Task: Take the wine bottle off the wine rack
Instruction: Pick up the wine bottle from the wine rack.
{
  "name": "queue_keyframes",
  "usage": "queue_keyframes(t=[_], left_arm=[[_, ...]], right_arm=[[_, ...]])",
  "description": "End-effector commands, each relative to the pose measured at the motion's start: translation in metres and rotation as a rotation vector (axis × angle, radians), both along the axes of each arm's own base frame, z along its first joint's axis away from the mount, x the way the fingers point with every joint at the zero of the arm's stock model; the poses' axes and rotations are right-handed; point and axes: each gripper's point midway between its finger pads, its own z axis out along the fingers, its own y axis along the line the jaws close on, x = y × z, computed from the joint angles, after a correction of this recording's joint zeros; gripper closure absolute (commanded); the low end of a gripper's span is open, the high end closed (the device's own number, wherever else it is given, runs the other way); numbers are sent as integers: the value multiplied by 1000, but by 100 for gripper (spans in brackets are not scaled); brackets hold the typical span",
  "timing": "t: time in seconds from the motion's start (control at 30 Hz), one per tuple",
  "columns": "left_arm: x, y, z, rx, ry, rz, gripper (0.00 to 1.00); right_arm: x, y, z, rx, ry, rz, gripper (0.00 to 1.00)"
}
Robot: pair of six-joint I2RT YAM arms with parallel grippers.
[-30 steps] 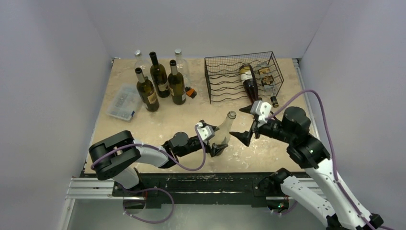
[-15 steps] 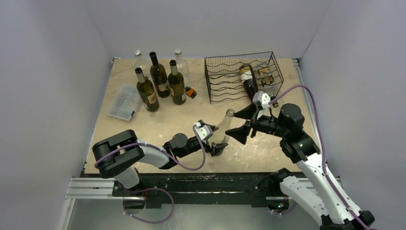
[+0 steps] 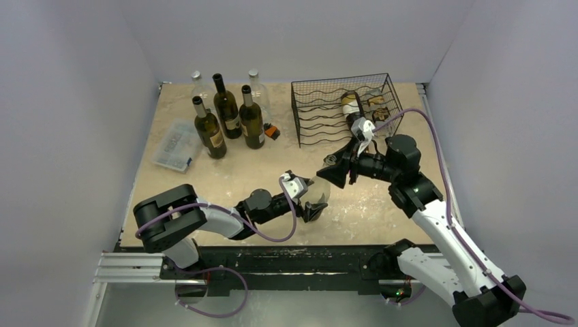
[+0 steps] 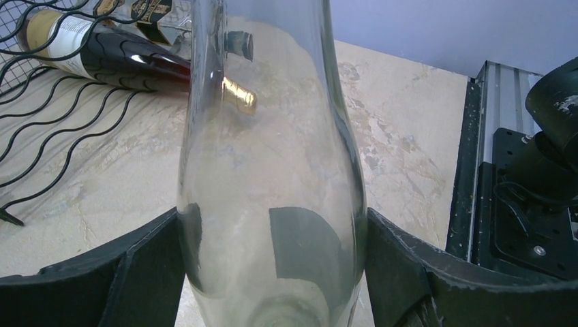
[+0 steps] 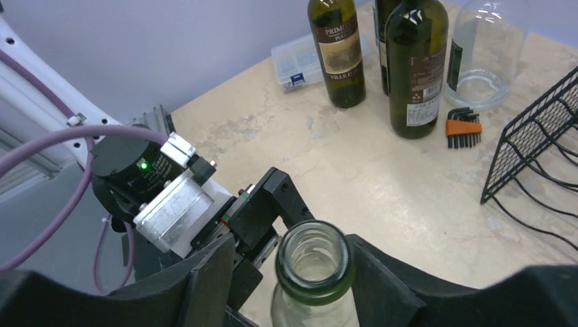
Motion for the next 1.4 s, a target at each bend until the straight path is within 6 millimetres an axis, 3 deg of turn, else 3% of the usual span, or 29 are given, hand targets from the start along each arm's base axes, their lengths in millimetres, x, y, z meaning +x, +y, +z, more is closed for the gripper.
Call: queue_keyframes(t=[0.0,0.13,0.23,0.3,0.43,0.47,0.5,0.67,0.83,0.9,1.27,1.37], left_arm=[[-4,-9,-4,9,28,-22,100],[-3,-10,-2,0,31,-17,100],[-3,-11,0,-14,49,-15,96],[-5,-11,5,-36,65,-23,73],[-12,-6,25,-115,86,-35,15],[-13,-5,32,-135,88,-37,5],[-14,-4,40,-151,84,-39,1],[-13,-6,77,-161,75,-43,0],[-8,-12,92,-133,67,-35,0],[-5,-14,96,-134,60,-26,5],[8,-25,108,-159,14,9,43],[9,-28,111,-162,9,1,72]], right_arm=[[4,7,35,53,-64,31,48],[4,7,36,40,-78,40,80],[4,6,36,23,-96,42,97],[5,6,38,14,-120,45,100],[6,5,49,-10,-191,56,100],[6,5,51,-13,-201,61,100],[7,5,52,-23,-223,66,100],[4,7,52,-30,-244,96,100],[2,7,54,-32,-260,104,100],[1,7,54,-32,-264,110,100],[-1,7,52,-35,-264,120,100],[-2,7,51,-38,-260,125,100]])
